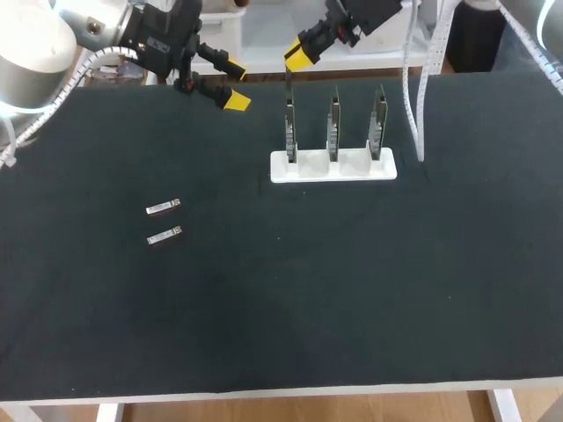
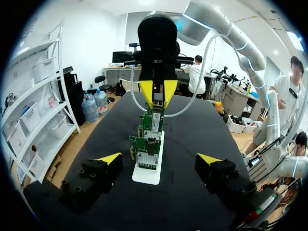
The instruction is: Pick up the optical module with the left hand, and insert it into the network port with the right hand.
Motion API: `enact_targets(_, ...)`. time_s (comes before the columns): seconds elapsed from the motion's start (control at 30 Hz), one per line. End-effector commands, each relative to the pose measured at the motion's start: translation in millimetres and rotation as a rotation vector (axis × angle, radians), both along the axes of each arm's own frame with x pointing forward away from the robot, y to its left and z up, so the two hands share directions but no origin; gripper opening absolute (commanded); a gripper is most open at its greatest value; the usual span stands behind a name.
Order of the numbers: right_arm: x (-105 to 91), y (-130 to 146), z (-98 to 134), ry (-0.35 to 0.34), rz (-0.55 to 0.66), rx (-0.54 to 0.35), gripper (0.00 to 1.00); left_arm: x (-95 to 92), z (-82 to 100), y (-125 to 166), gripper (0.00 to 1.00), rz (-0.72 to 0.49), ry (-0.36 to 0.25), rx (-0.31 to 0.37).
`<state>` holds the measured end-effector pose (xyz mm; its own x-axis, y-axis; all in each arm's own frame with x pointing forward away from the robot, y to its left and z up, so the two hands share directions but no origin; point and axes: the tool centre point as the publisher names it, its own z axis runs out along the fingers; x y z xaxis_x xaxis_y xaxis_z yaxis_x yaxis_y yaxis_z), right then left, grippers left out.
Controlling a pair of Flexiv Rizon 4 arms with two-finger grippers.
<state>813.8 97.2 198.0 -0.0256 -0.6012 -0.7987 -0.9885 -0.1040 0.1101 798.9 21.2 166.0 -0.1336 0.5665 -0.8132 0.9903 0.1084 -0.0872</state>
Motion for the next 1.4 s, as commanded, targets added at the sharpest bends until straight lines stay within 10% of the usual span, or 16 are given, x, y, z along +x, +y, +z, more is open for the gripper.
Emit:
enact_targets(0.03,11.5,2.3,-2.1,0.236,0.328,0.005,0.0,-1.5,0.3,-0.4,1.0,0.004,-0.001,0.003)
enact_targets(1.4,4.8,0.8,-20.1,0.329,0.489,0.002,0.0,-1.5,0.3,-0.4,1.0,0.004,-0.001,0.003)
